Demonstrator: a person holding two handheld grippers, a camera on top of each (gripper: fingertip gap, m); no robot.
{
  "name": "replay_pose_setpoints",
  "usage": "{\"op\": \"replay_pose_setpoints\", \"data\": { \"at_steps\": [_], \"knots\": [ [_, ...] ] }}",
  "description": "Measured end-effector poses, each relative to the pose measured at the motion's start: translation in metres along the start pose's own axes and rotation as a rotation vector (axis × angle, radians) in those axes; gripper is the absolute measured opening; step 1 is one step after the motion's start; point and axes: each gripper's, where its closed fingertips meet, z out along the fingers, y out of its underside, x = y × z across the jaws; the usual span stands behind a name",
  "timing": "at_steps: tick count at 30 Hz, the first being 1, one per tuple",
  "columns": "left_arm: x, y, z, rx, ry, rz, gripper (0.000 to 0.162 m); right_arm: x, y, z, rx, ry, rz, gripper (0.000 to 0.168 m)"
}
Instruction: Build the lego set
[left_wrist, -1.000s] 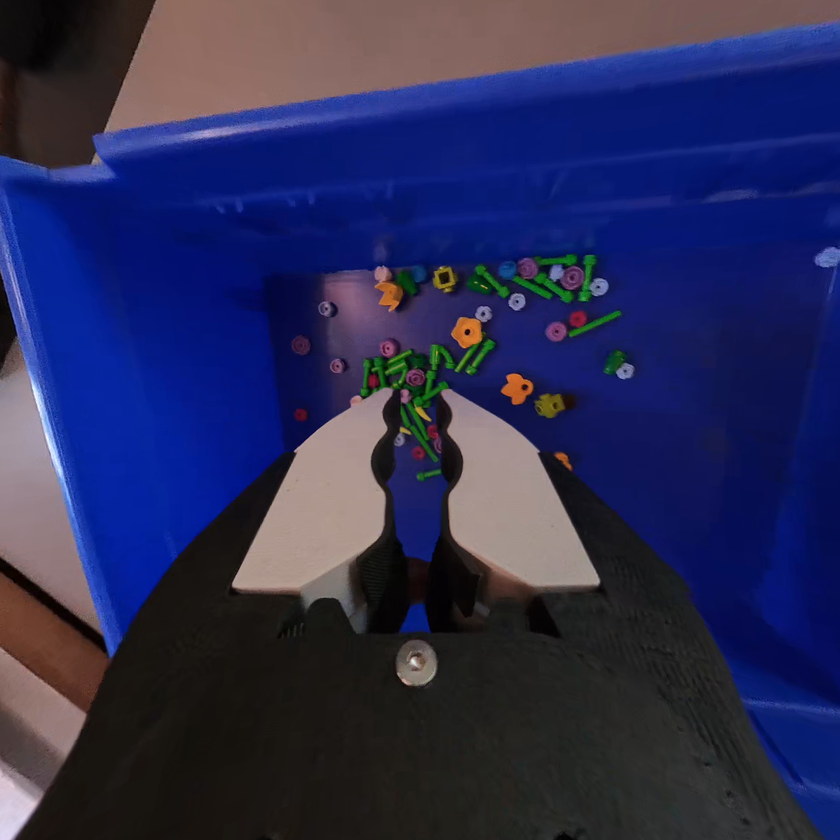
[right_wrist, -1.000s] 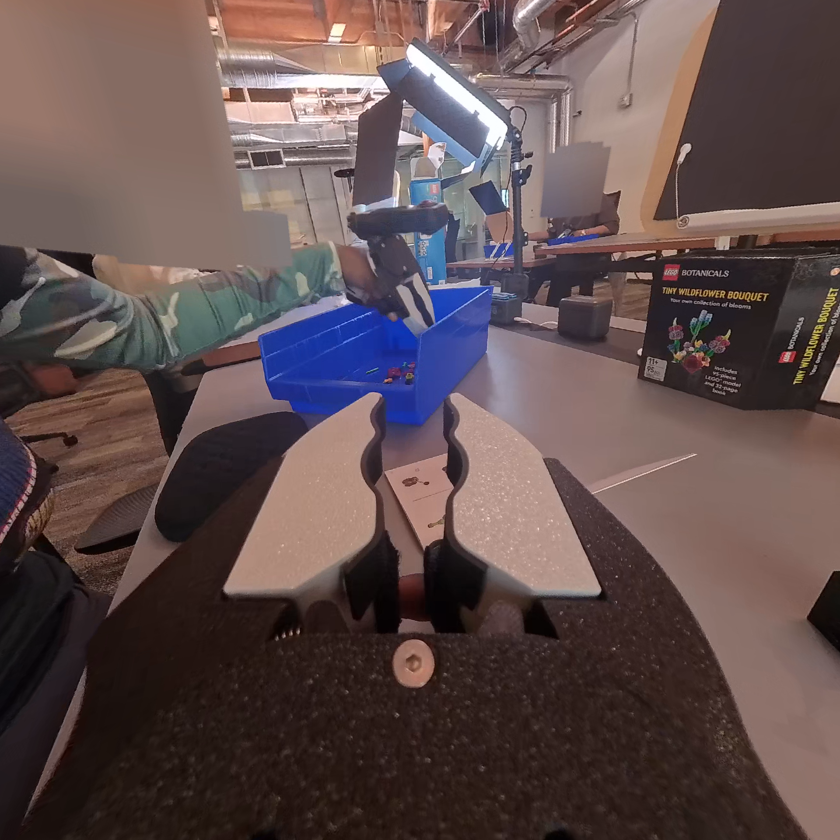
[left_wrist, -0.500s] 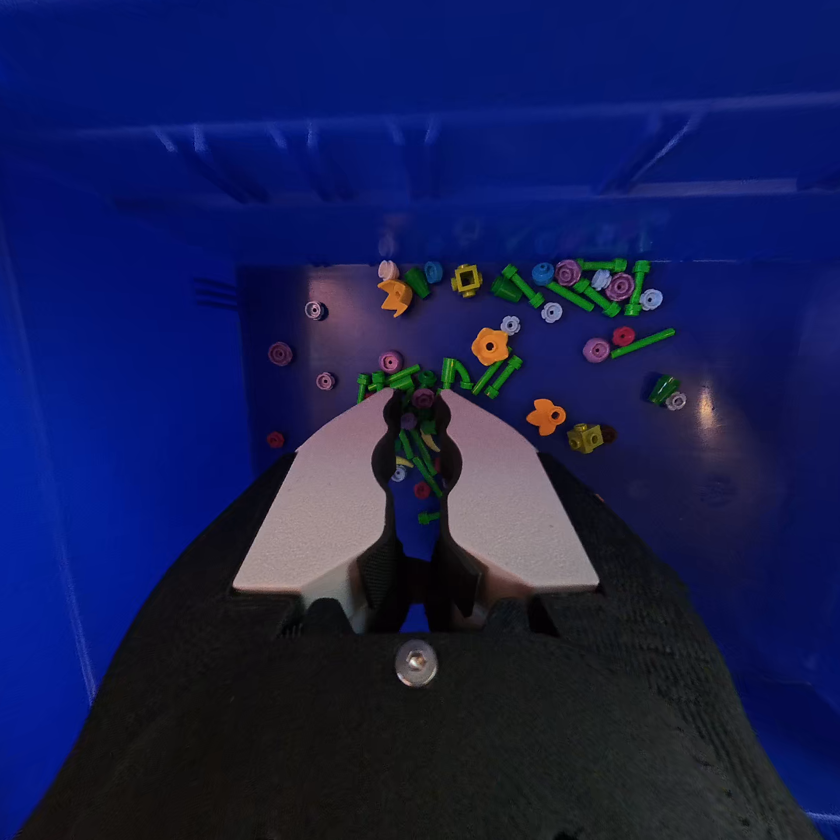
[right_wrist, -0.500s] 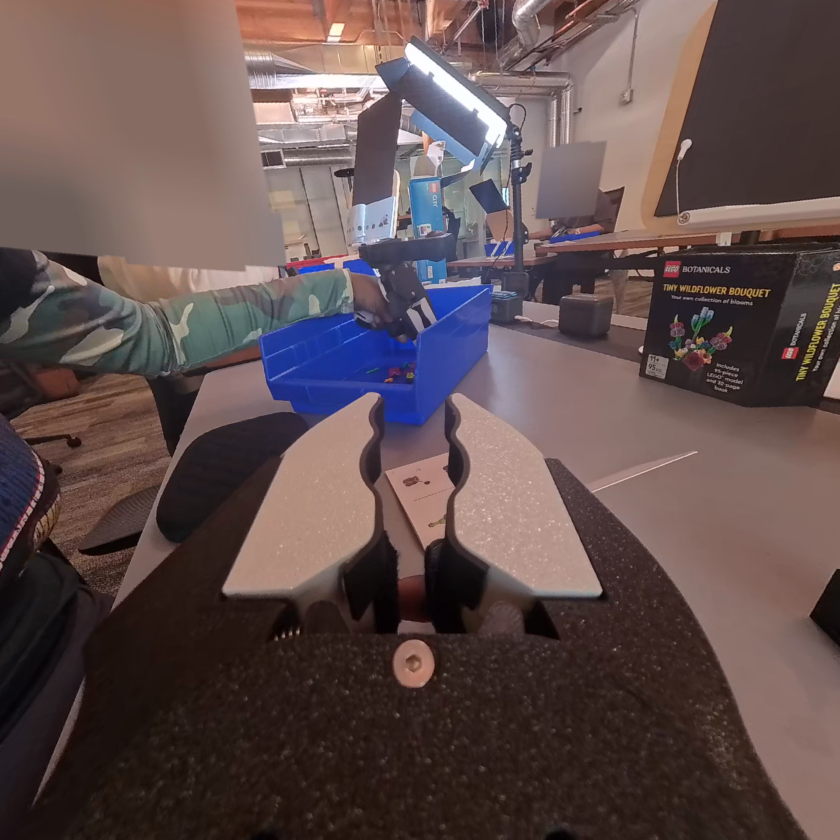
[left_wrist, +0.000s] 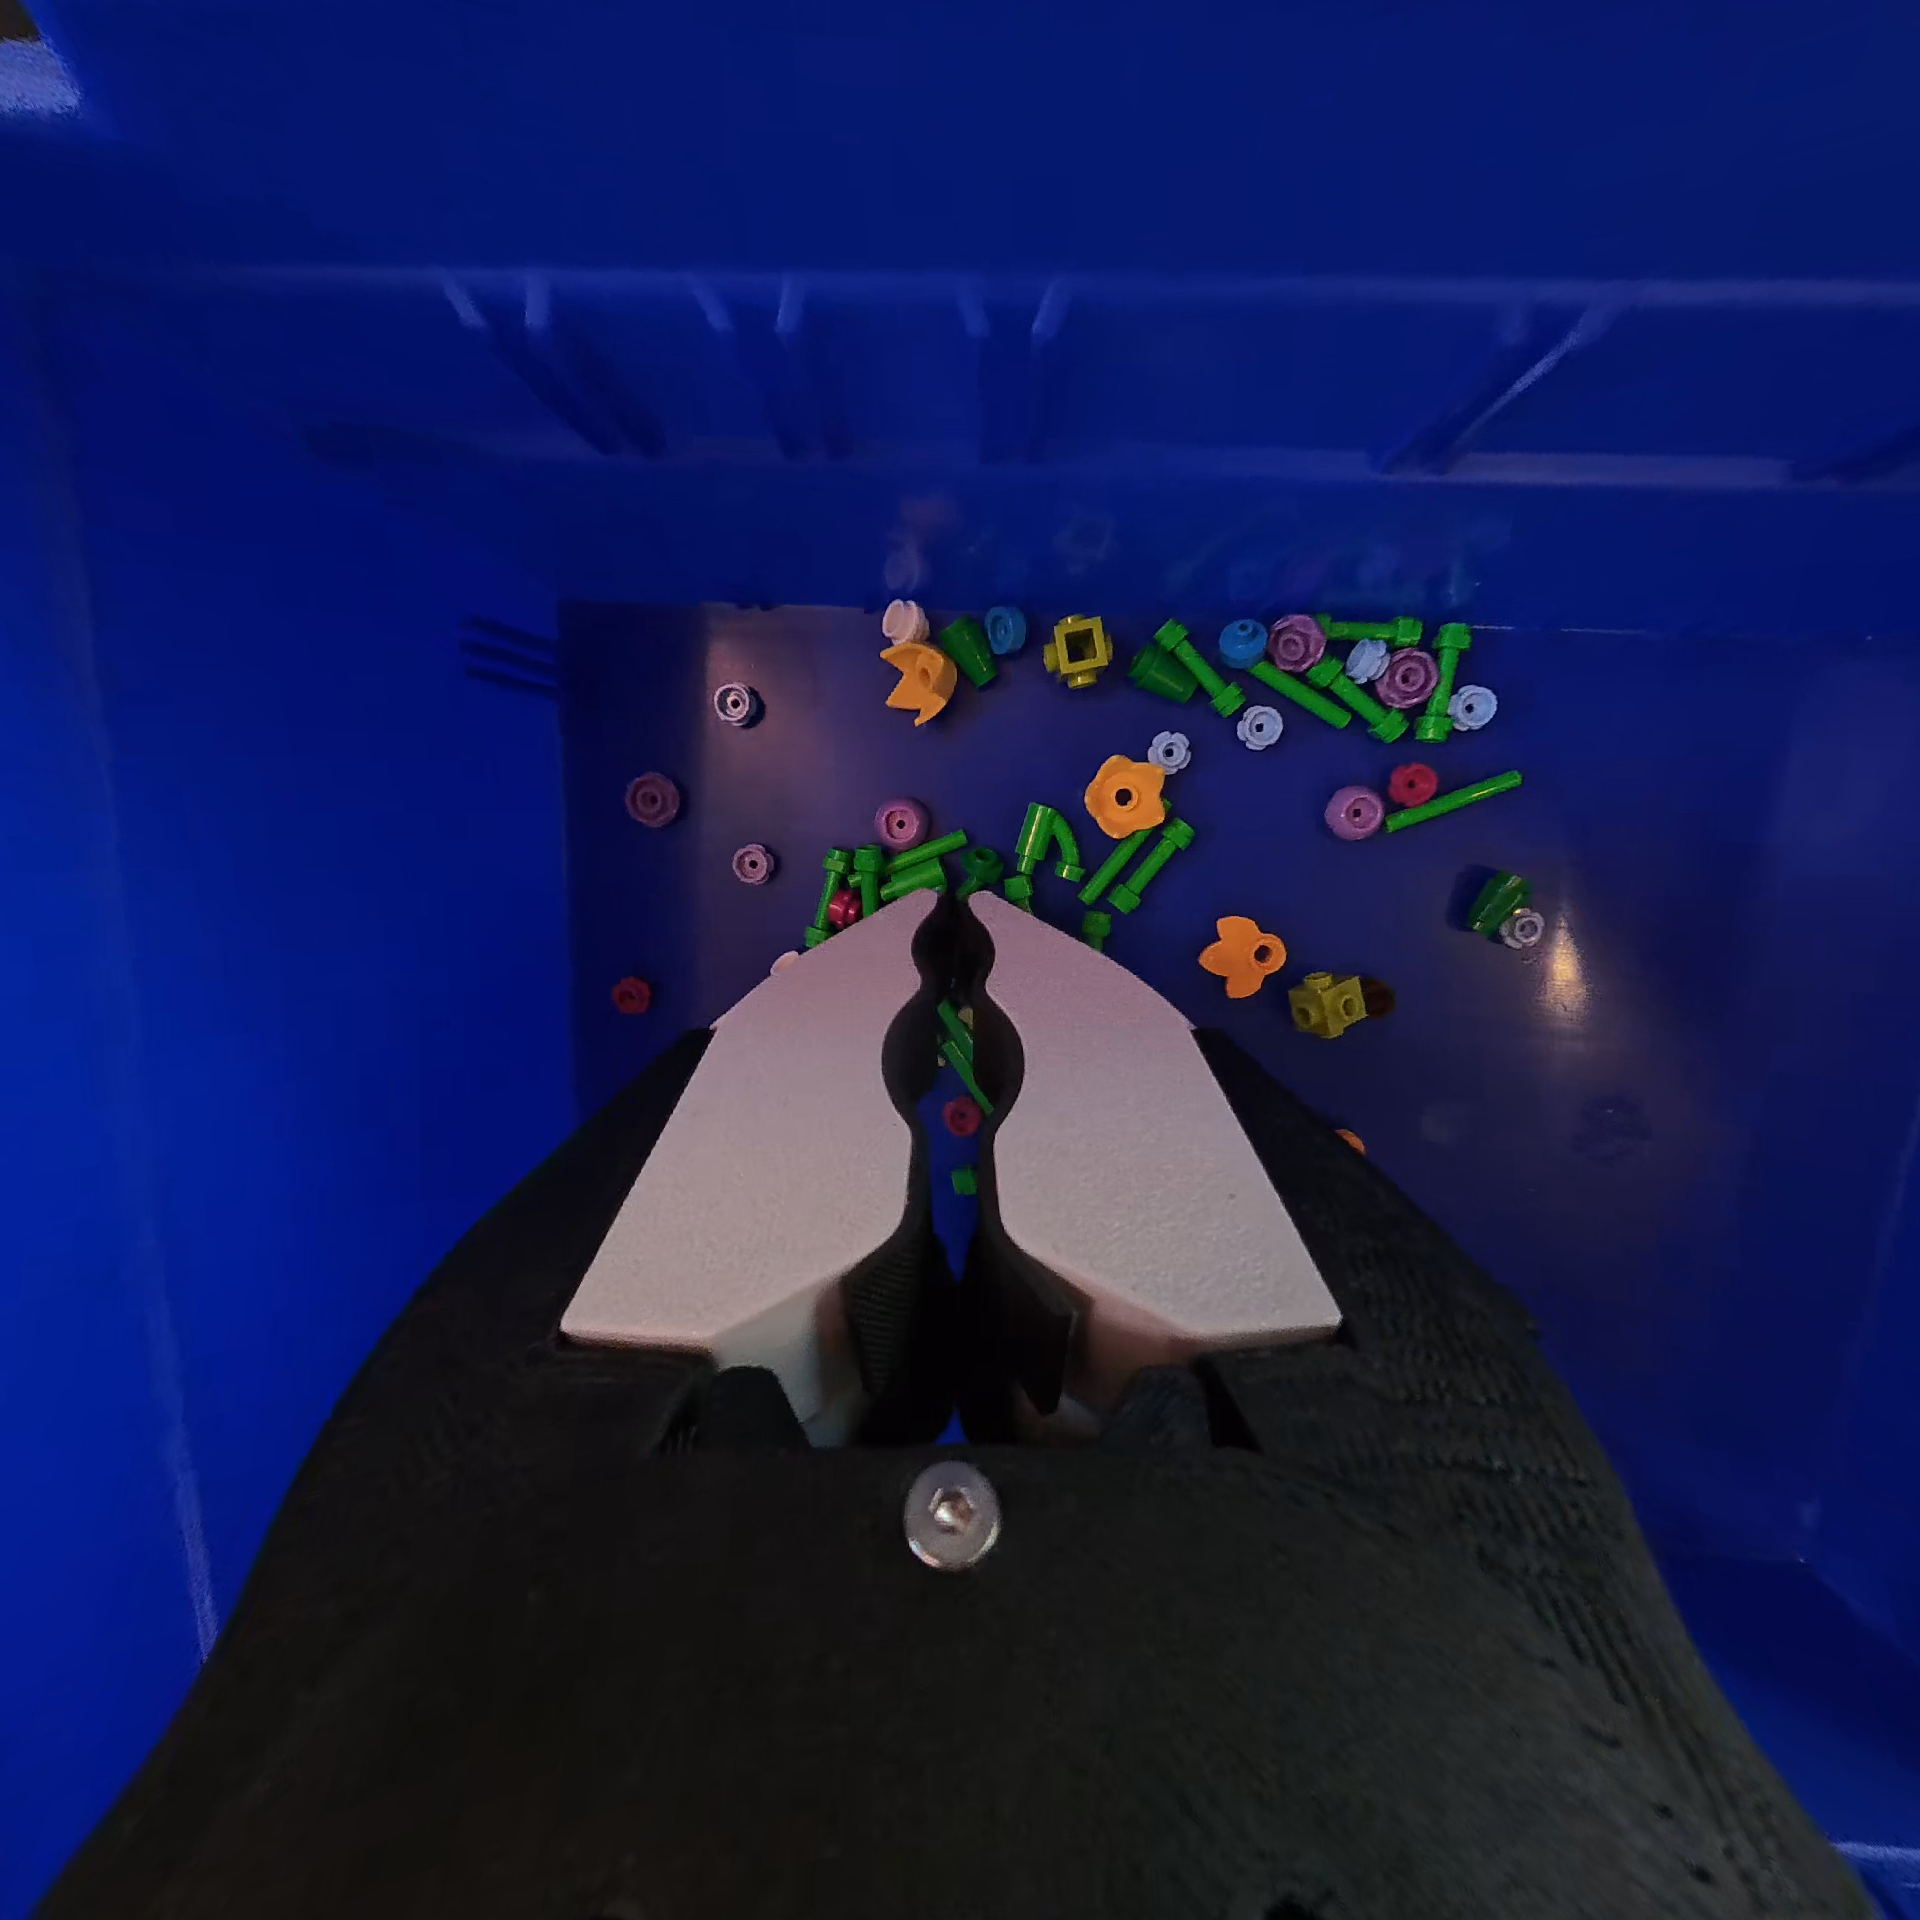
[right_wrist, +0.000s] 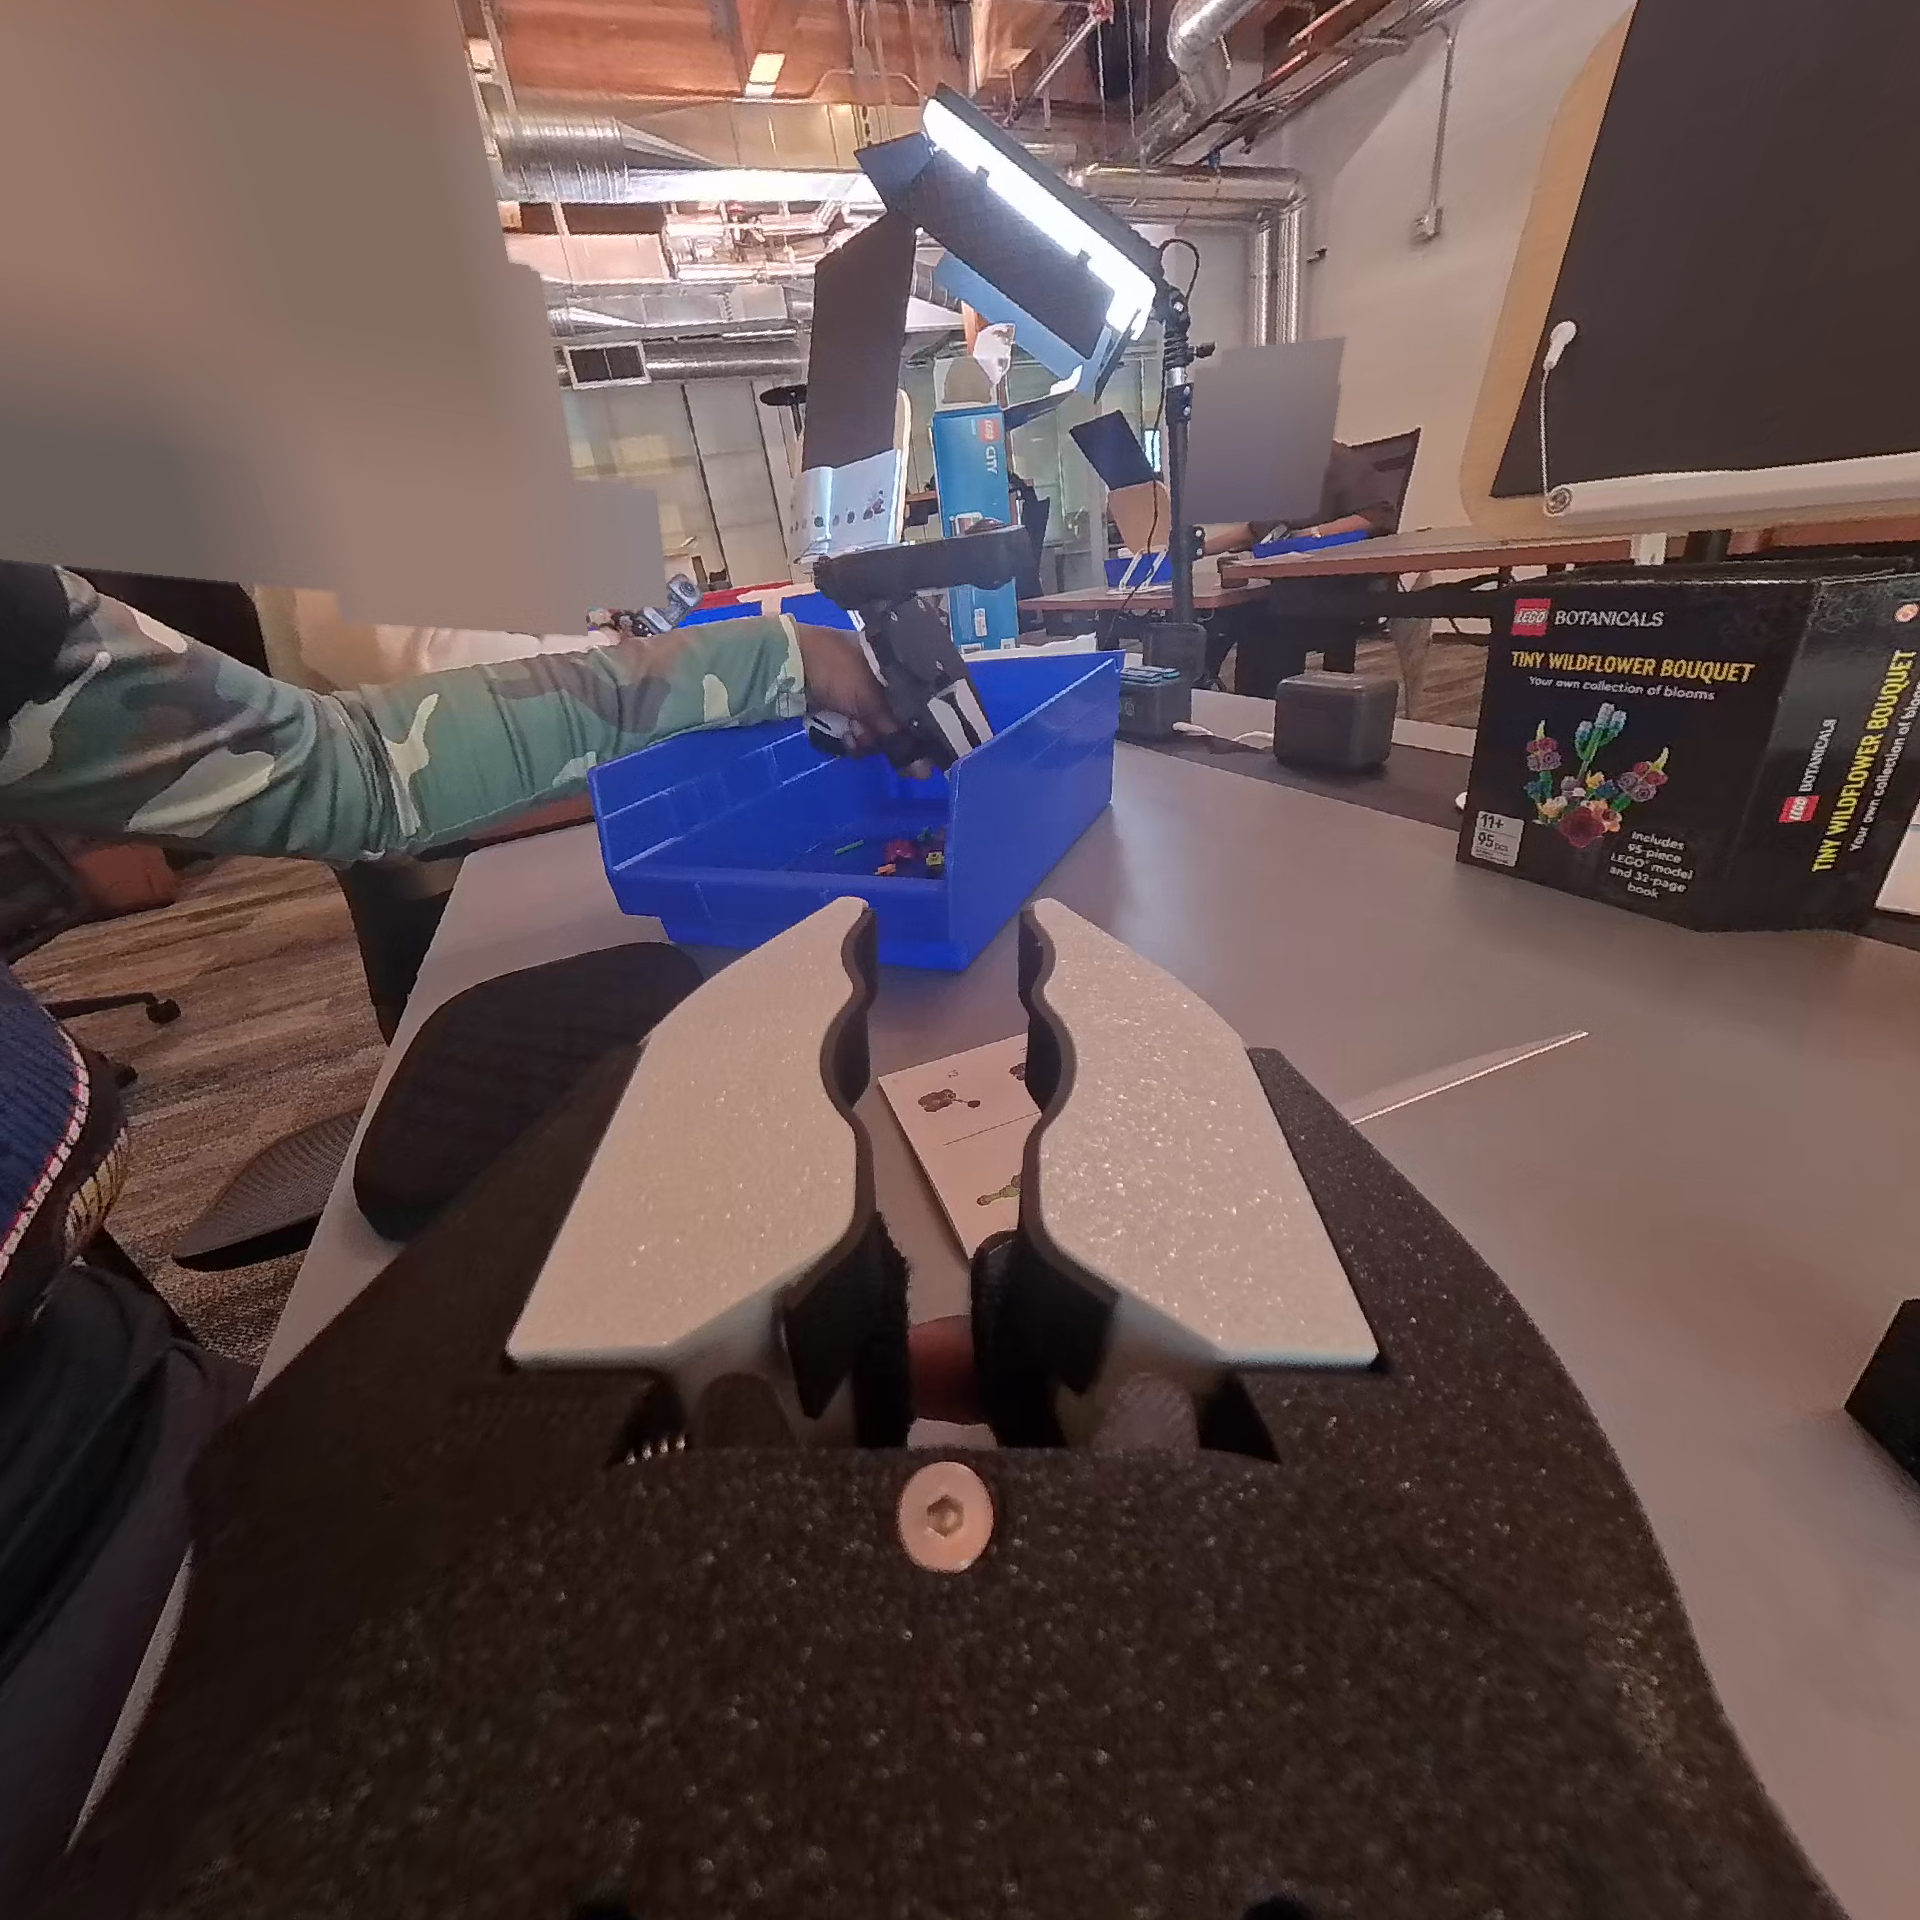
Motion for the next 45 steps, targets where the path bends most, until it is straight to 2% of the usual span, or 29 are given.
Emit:
{"op": "replay_pose_setpoints", "data": {
  "at_steps": [10, 15, 18, 22, 25, 28, 33, 37, 45],
  "knots": [
    [0.0, -0.006, -0.005, 0.028, -0.025, 0.026, 0.002, 0.0, -0.001, -0.001, 0.005, 0.004, -0.008, 0.026],
    [0.001, -0.002, -0.004, 0.031, -0.042, 0.049, 0.017, -0.001, 0.0, 0.0, 0.003, 0.003, -0.013, 0.026],
    [0.008, -0.002, -0.001, 0.057, 0.014, 0.04, 0.027, -0.001, 0.0, 0.0, 0.003, 0.003, -0.011, 0.026],
    [0.013, -0.007, -0.004, 0.108, 0.064, 0.068, 0.029, 0.0, -0.001, -0.001, 0.008, 0.005, -0.01, 0.027],
    [0.01, -0.009, -0.009, 0.114, 0.053, 0.137, 0.028, -0.001, 0.0, 0.0, 0.001, 0.002, -0.008, 0.027],
    [0.007, 0.004, -0.011, 0.009, 0.046, 0.235, 0.023, 0.0, 0.0, 0.0, 0.0, 0.003, -0.008, 0.027],
    [0.015, 0.011, -0.01, -0.066, 0.061, 0.332, 0.018, 0.0, -0.002, -0.001, 0.012, 0.006, -0.003, 0.027],
    [0.005, 0.004, -0.008, -0.034, 0.003, 0.293, 0.012, -0.001, 0.001, 0.001, -0.005, -0.001, -0.008, 0.028],
    [0.006, 0.006, -0.002, -0.069, 0.038, 0.301, 0.01, 0.0, 0.0, 0.0, 0.001, 0.001, -0.004, 0.028]
  ]
}}
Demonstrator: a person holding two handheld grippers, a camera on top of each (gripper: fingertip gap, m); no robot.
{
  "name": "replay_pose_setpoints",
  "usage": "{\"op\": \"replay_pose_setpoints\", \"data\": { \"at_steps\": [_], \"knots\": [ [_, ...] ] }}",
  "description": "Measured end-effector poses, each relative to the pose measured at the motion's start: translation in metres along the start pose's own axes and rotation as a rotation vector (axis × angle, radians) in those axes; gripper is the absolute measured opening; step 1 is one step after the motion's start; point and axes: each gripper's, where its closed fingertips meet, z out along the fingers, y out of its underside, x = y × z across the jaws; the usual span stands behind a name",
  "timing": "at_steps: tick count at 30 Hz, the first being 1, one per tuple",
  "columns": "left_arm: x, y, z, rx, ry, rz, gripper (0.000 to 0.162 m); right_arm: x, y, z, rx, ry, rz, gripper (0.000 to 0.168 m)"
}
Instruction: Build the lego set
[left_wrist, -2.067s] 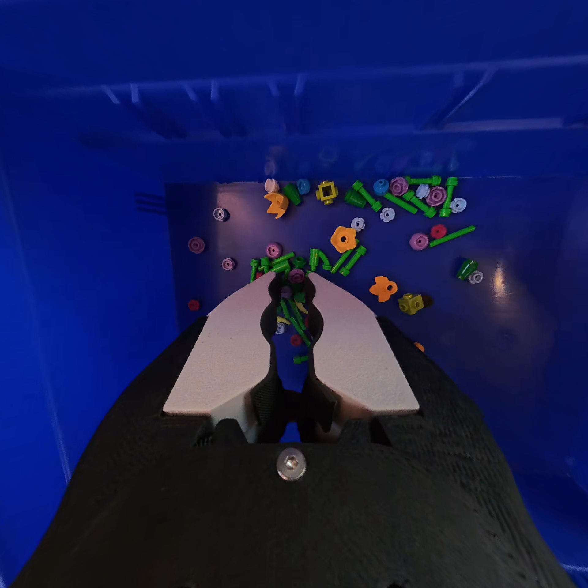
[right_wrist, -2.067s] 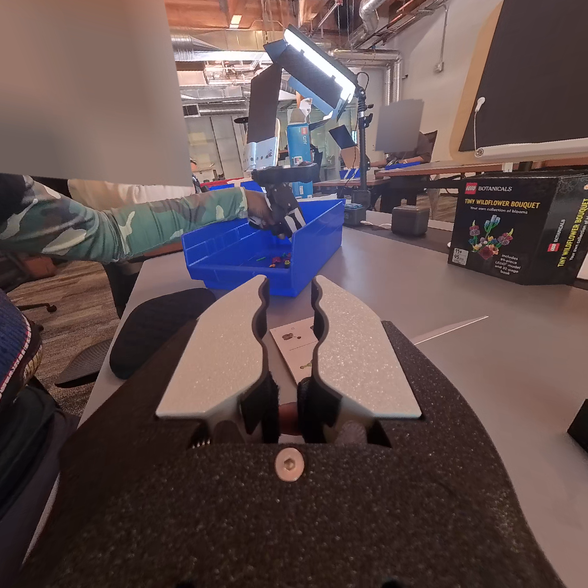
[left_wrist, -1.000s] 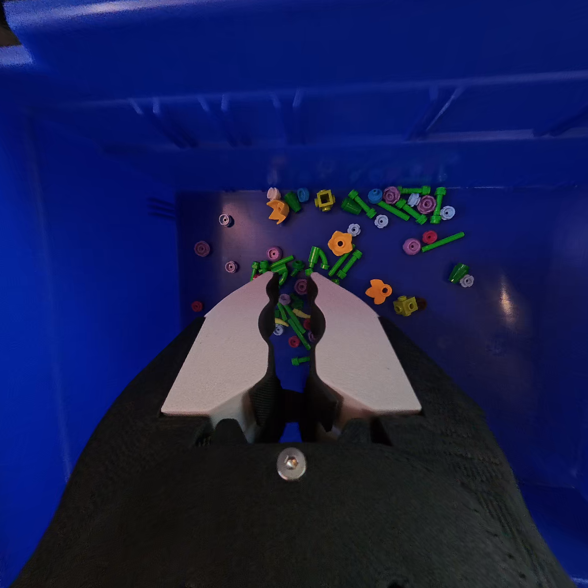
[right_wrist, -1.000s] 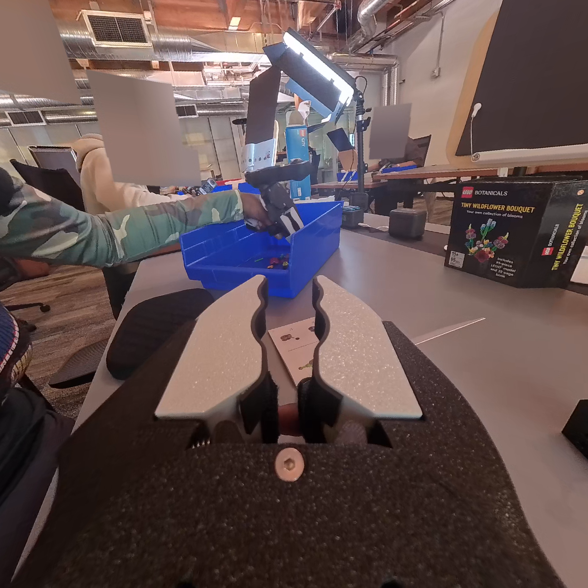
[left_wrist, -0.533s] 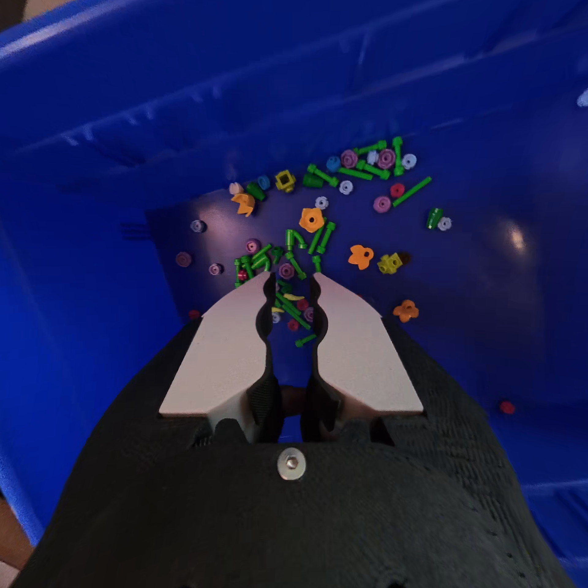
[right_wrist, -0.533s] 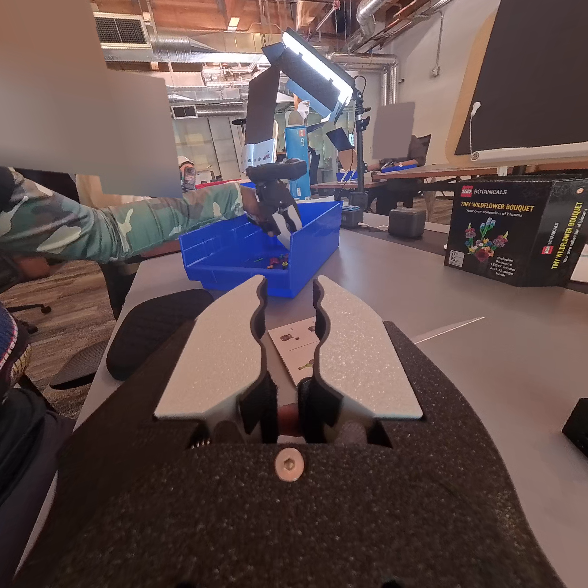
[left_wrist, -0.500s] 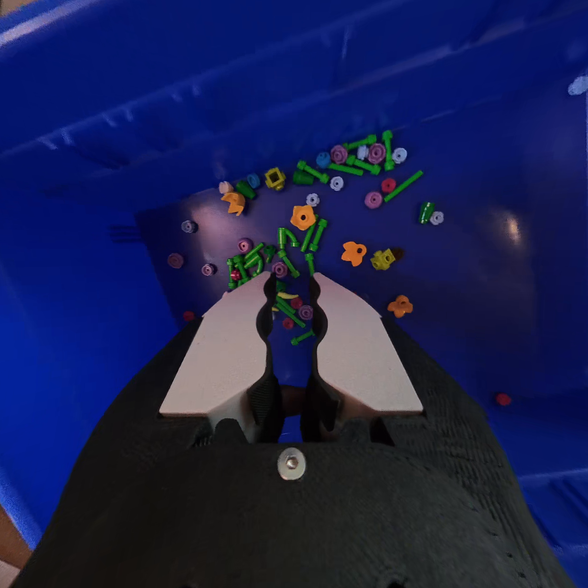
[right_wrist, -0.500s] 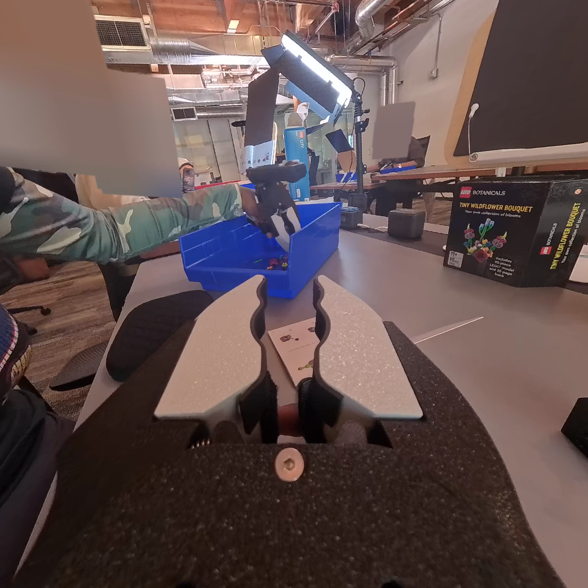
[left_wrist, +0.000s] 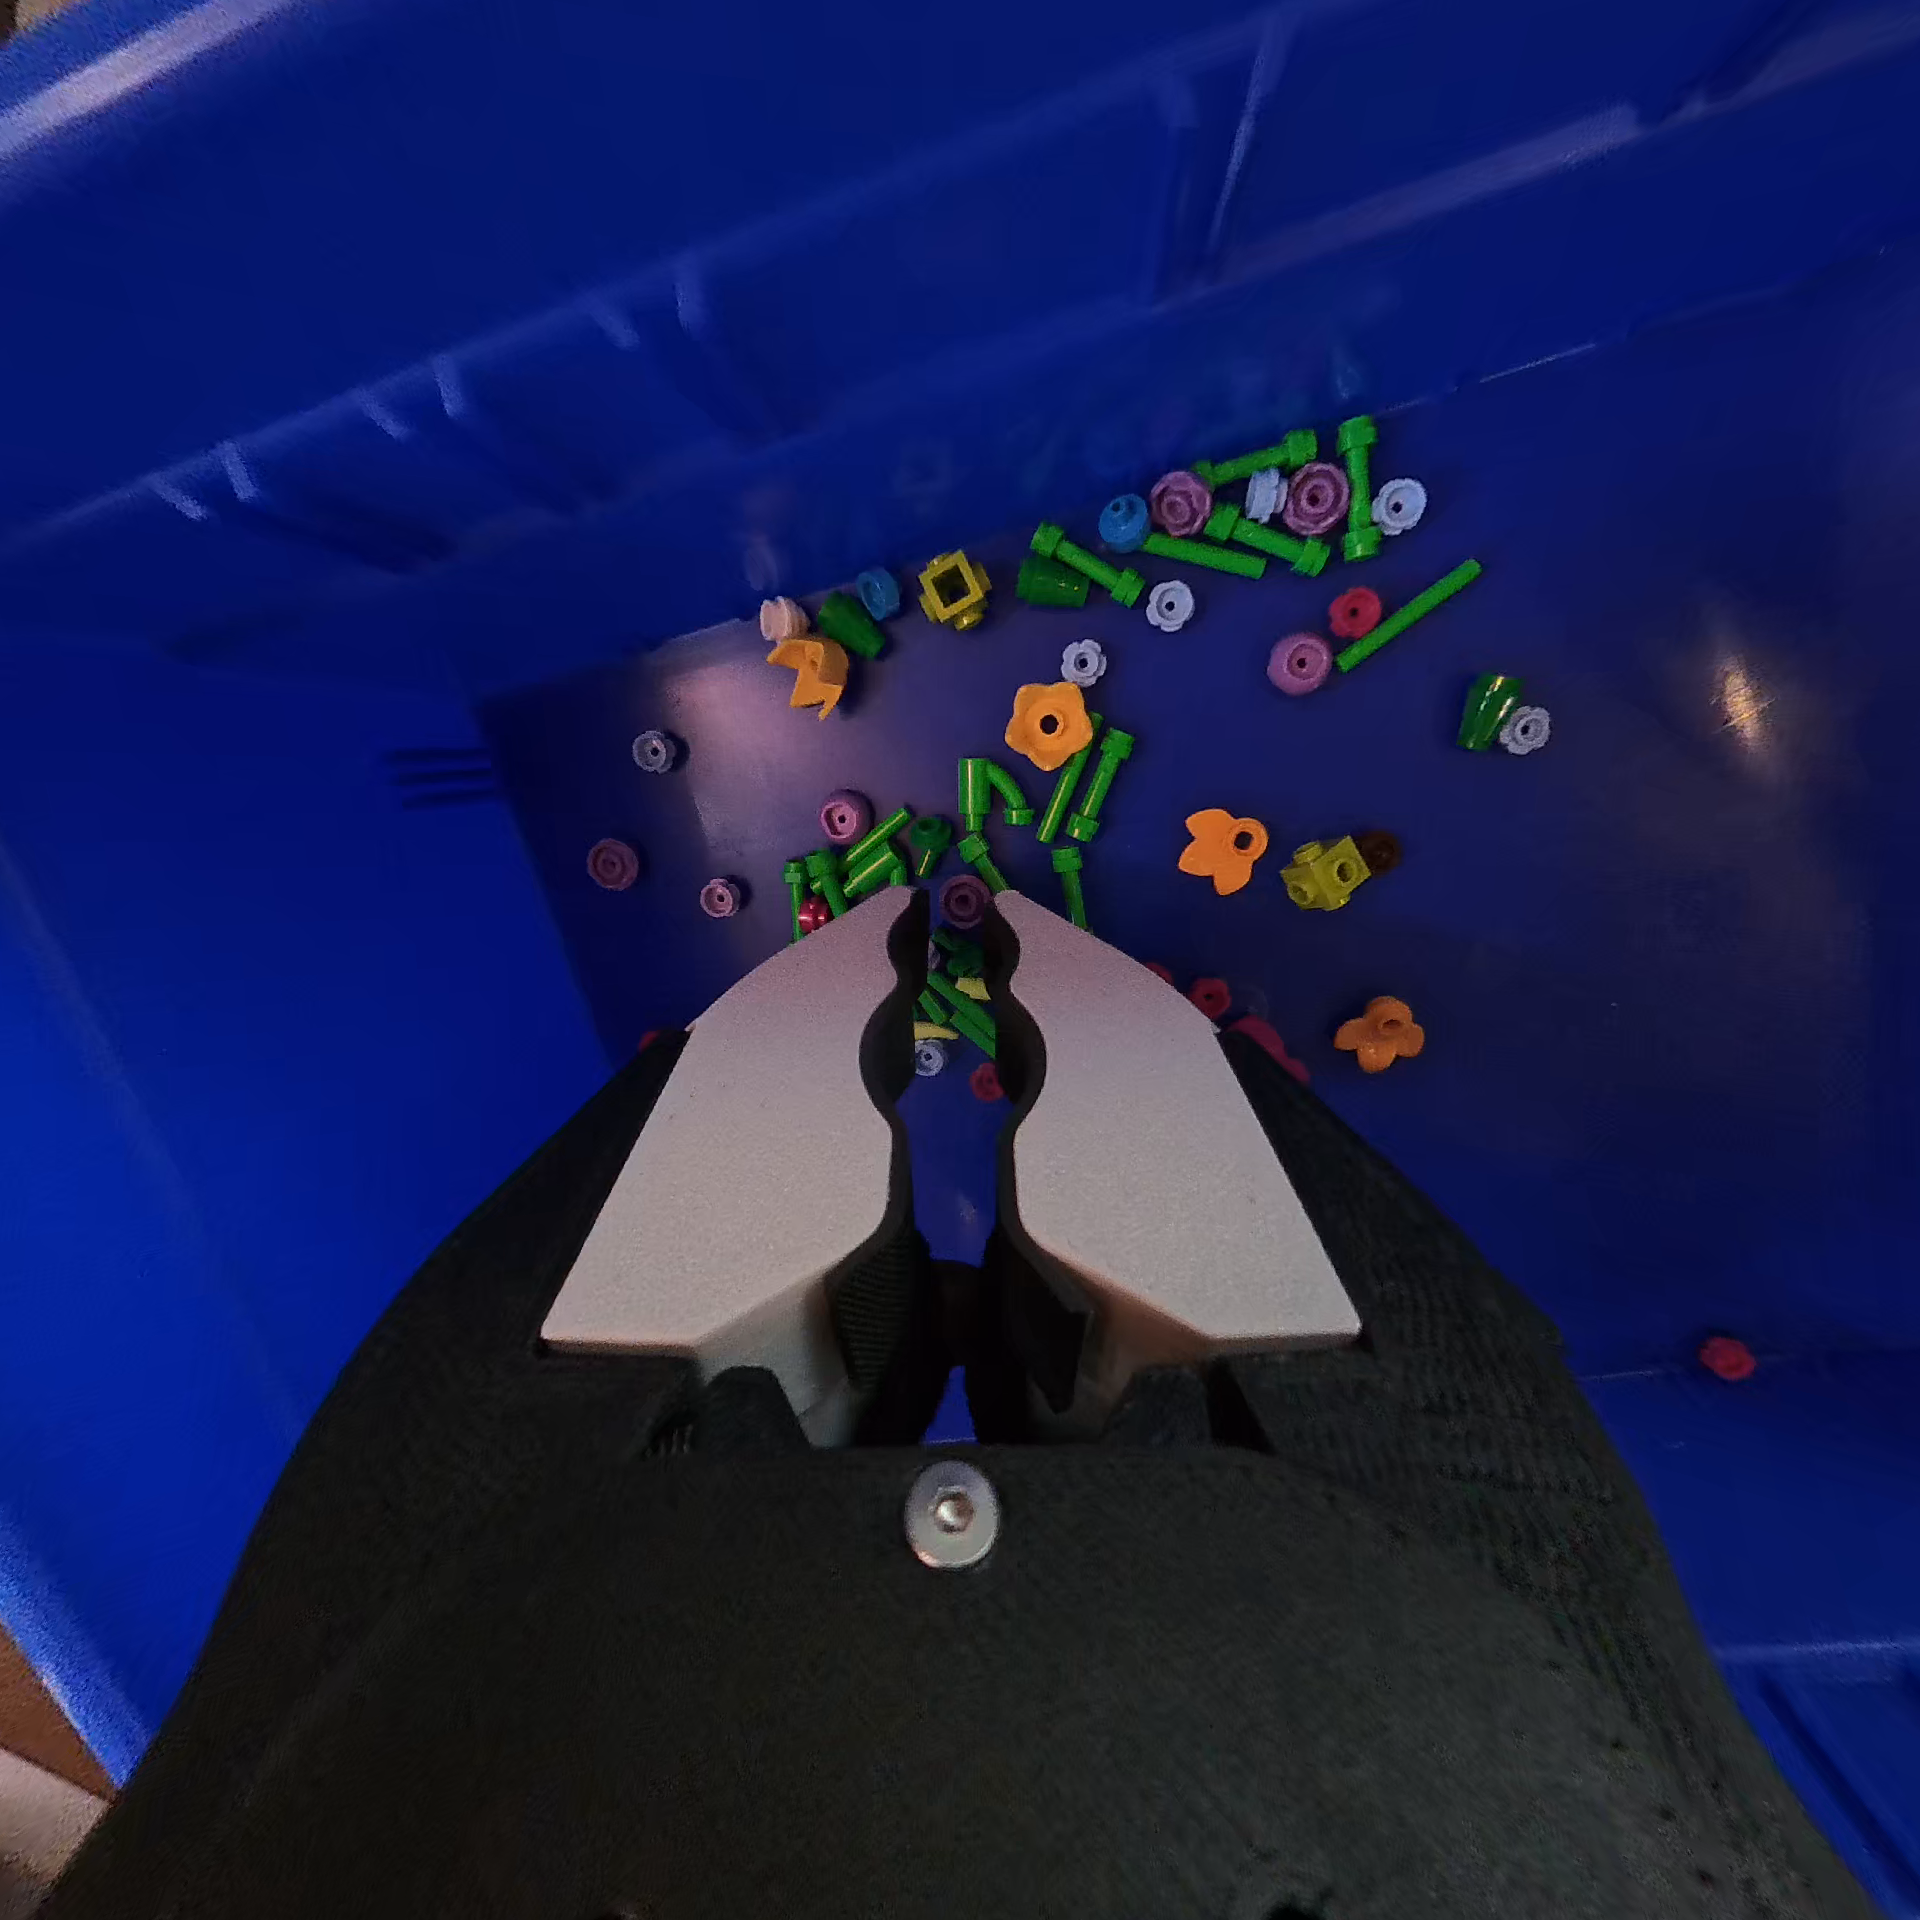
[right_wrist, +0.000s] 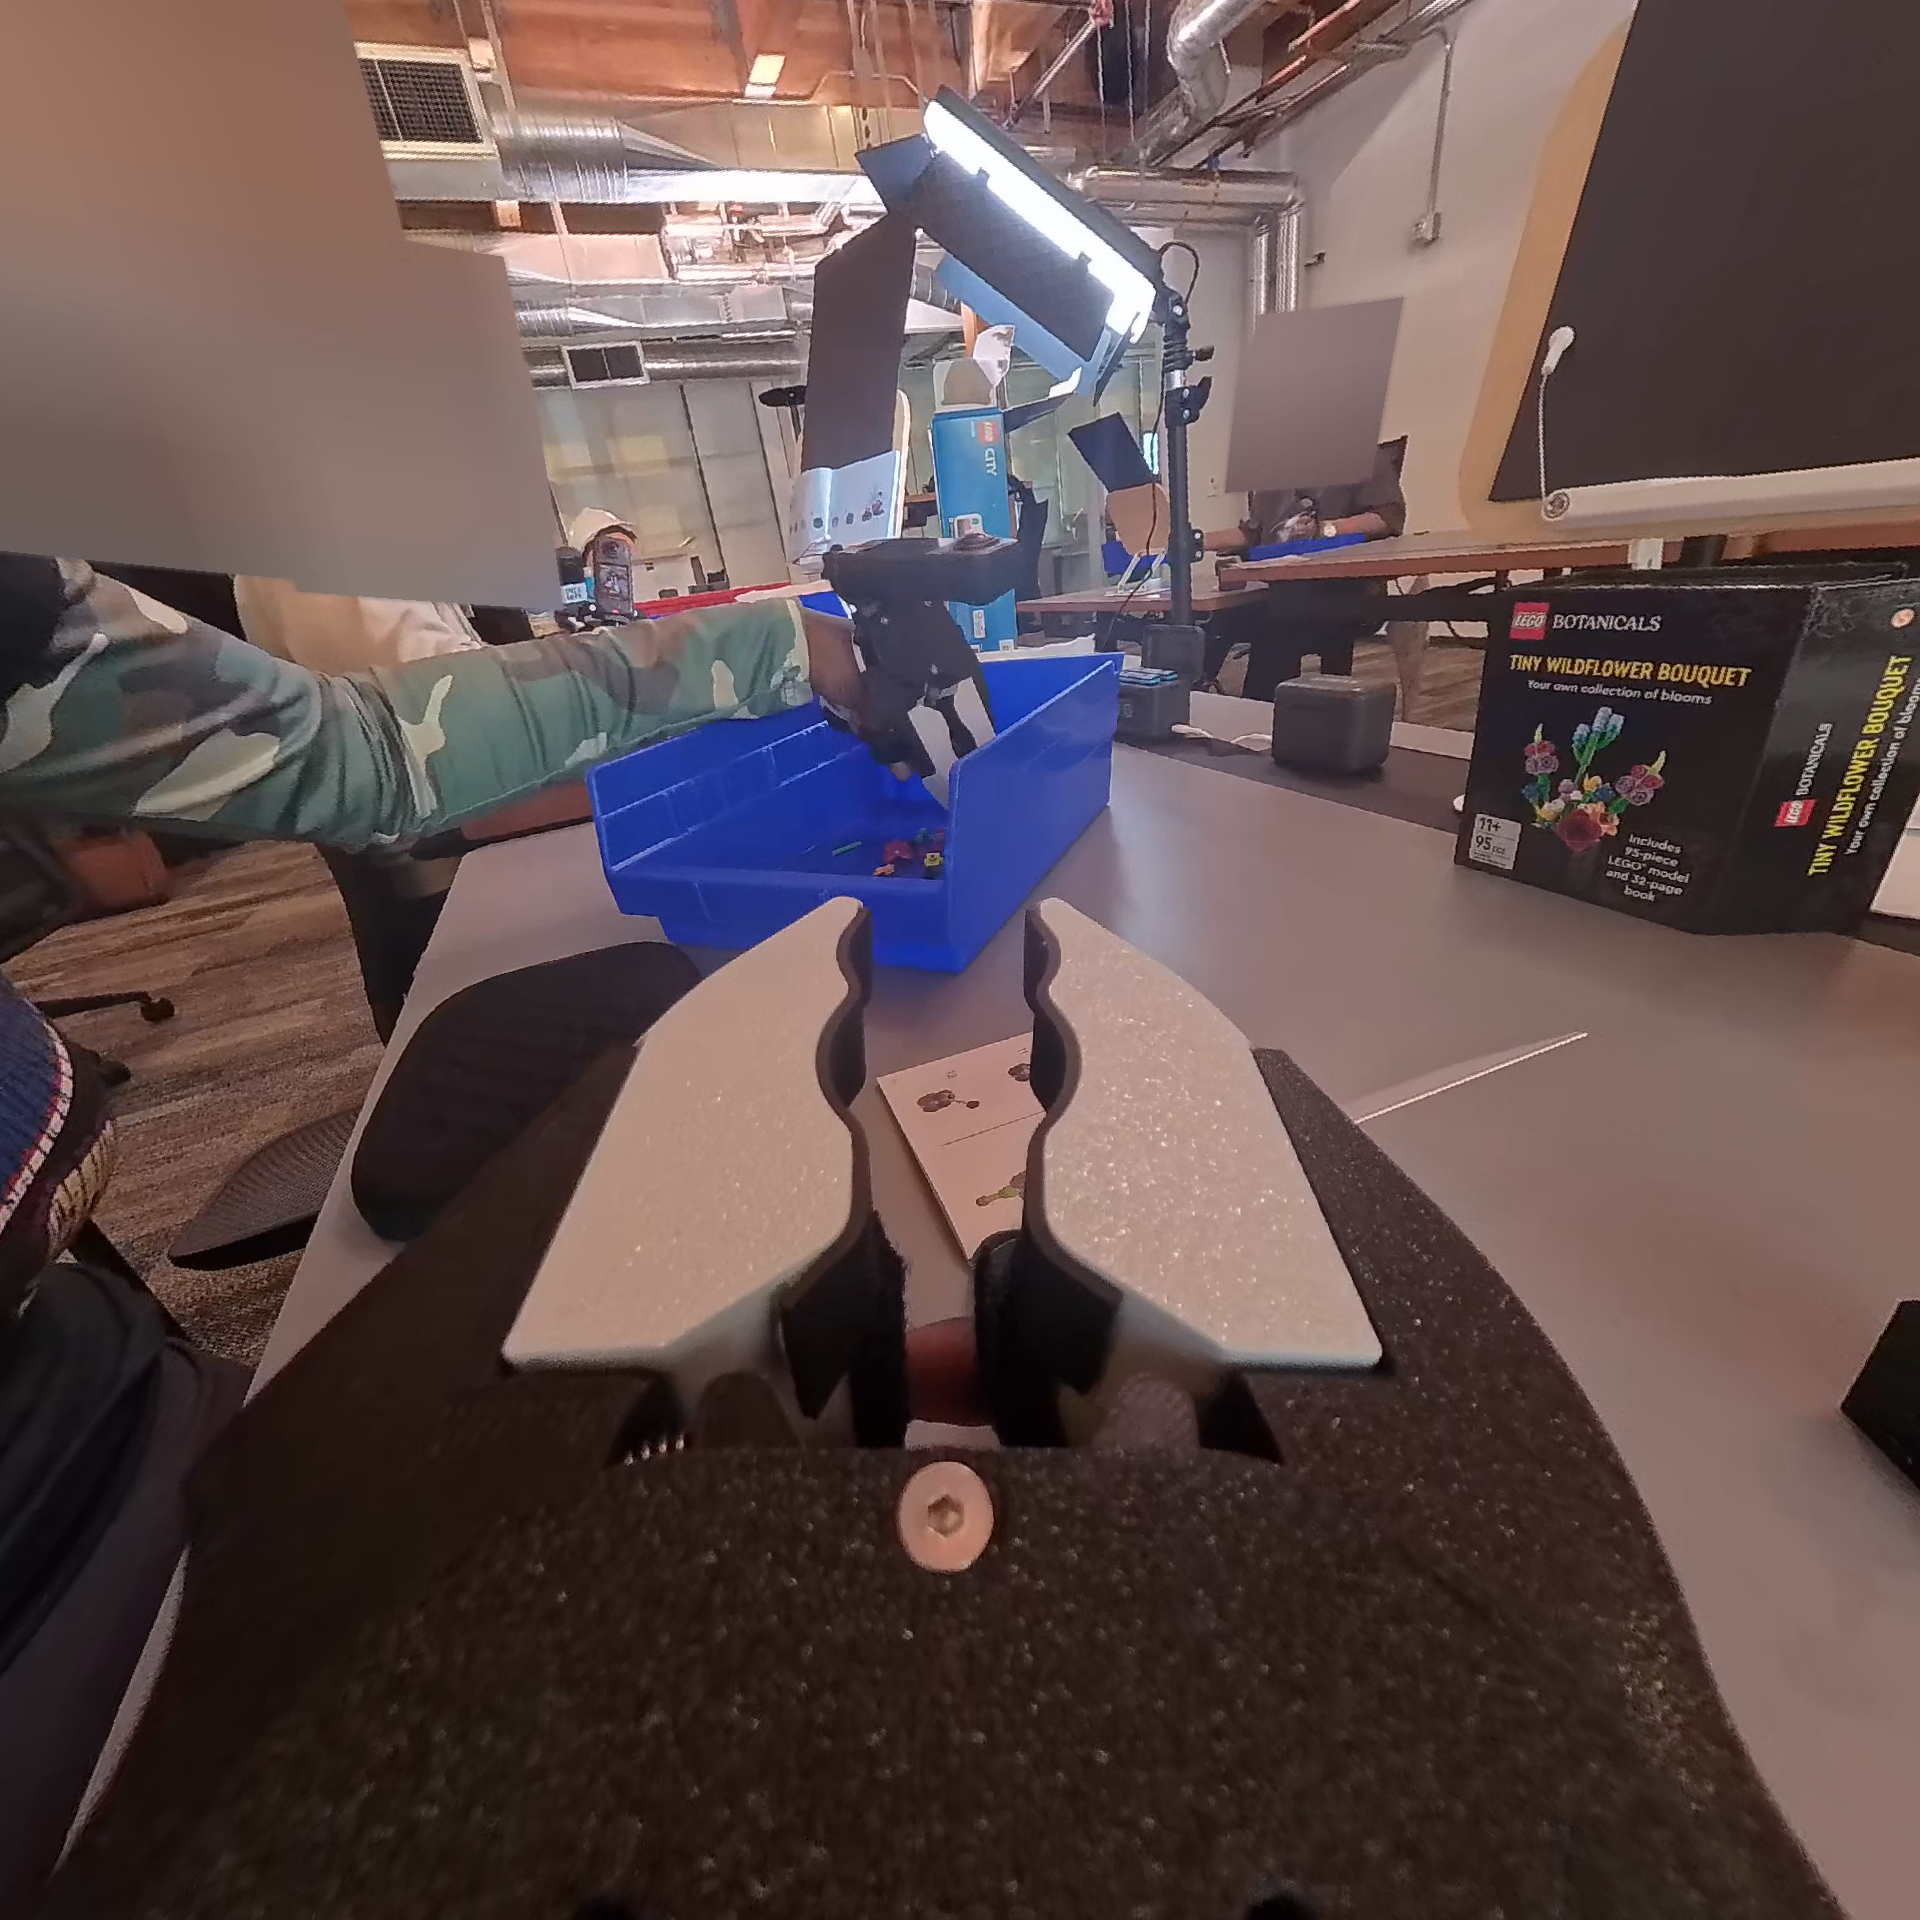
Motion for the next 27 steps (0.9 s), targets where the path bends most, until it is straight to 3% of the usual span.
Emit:
{"op": "replay_pose_setpoints", "data": {
  "at_steps": [15, 23, 27],
  "knots": [
    [0.002, 0.002, 0.006, -0.047, 0.005, 0.065, 0.016, 0.0, 0.0, 0.0, 0.001, 0.0, 0.002, 0.028],
    [0.003, 0.001, 0.006, -0.051, 0.023, 0.023, 0.011, 0.0, 0.0, 0.0, 0.002, 0.001, 0.001, 0.028],
    [-0.004, -0.011, -0.022, 0.003, -0.093, -0.067, 0.01, 0.001, 0.0, 0.0, 0.003, 0.001, 0.004, 0.028]
  ]
}}
